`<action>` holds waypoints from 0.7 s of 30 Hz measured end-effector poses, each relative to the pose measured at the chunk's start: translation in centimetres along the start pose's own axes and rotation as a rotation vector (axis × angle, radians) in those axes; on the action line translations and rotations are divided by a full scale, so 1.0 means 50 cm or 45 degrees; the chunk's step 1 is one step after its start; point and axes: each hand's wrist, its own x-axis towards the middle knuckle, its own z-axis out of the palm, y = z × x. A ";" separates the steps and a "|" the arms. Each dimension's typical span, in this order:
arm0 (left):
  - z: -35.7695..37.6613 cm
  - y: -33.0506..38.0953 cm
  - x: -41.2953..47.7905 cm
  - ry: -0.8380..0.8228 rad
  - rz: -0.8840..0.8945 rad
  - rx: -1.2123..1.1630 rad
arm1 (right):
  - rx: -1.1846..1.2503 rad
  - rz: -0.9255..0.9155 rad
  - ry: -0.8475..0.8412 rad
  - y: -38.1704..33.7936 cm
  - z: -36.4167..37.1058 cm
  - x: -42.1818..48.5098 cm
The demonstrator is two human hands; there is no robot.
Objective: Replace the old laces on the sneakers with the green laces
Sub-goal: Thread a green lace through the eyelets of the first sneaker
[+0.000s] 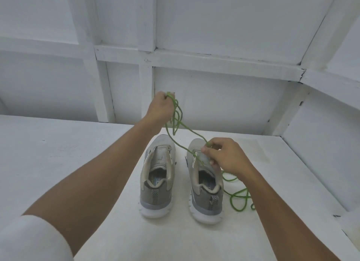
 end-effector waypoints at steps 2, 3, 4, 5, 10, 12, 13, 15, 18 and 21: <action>0.009 -0.021 0.004 -0.051 0.002 0.138 | 0.068 0.003 0.045 -0.008 -0.002 0.007; 0.016 -0.033 0.004 -0.093 0.005 0.227 | 0.026 0.006 0.048 -0.012 0.001 0.014; 0.025 -0.045 0.006 -0.136 -0.002 0.322 | -0.073 0.012 0.027 -0.015 0.007 0.019; 0.034 -0.056 0.006 -0.172 -0.014 0.394 | -0.212 0.024 -0.011 -0.016 0.017 0.023; 0.063 -0.081 0.005 -0.297 0.022 0.699 | -0.508 0.077 -0.036 -0.014 0.061 0.024; 0.066 -0.084 0.003 -0.333 0.078 0.785 | -0.551 0.091 -0.026 -0.011 0.061 0.023; 0.067 -0.086 0.001 -0.360 0.099 0.821 | -0.569 0.094 -0.031 -0.009 0.059 0.024; 0.067 -0.090 -0.002 -0.441 0.110 0.908 | -0.569 0.105 -0.063 -0.008 0.054 0.027; 0.062 -0.086 -0.011 -0.589 0.141 1.205 | -0.513 0.107 -0.066 -0.016 0.042 0.031; 0.054 -0.071 -0.015 -0.798 0.136 1.445 | -0.474 0.073 -0.010 -0.033 0.036 0.040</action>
